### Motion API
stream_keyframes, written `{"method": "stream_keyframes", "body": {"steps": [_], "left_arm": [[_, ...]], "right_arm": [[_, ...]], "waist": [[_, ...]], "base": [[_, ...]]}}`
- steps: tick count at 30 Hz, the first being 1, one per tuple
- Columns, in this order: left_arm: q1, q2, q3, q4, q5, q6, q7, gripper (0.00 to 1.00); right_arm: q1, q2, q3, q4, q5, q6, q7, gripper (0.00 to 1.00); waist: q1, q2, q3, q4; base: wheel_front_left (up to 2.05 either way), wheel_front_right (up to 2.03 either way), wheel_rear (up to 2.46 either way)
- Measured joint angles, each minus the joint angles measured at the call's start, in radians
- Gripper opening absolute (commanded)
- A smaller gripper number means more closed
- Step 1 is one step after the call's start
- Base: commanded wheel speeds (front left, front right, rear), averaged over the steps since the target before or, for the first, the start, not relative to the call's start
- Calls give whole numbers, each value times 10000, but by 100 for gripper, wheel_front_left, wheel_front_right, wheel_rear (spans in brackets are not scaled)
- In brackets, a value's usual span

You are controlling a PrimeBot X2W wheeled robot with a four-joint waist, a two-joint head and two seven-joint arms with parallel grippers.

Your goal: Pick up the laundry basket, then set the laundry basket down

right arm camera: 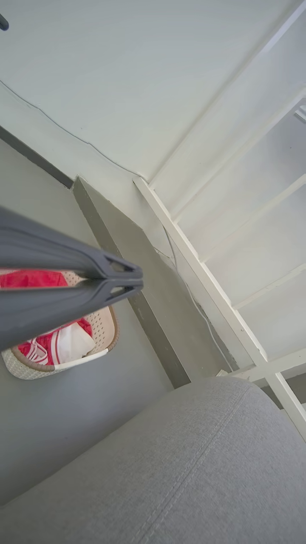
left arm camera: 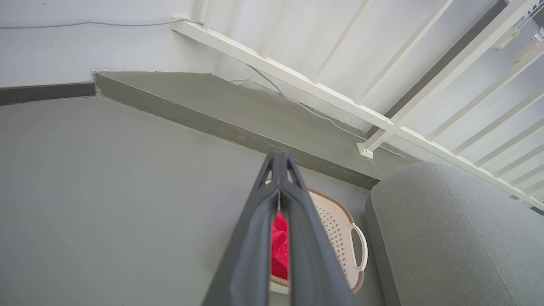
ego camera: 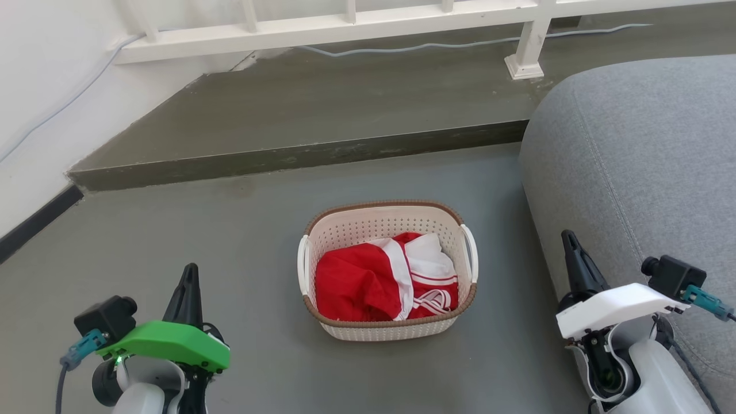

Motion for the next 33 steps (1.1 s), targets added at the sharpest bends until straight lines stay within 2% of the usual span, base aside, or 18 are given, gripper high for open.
{"method": "stream_keyframes", "body": {"steps": [33], "left_arm": [[40, -8, 803, -236, -3499, -276, 1106, 0]], "right_arm": [[13, 36, -972, -336, 3682, 2, 1114, 0]], "waist": [[0, 0, -242, -40]], "base": [[0, 0, 0]]}}
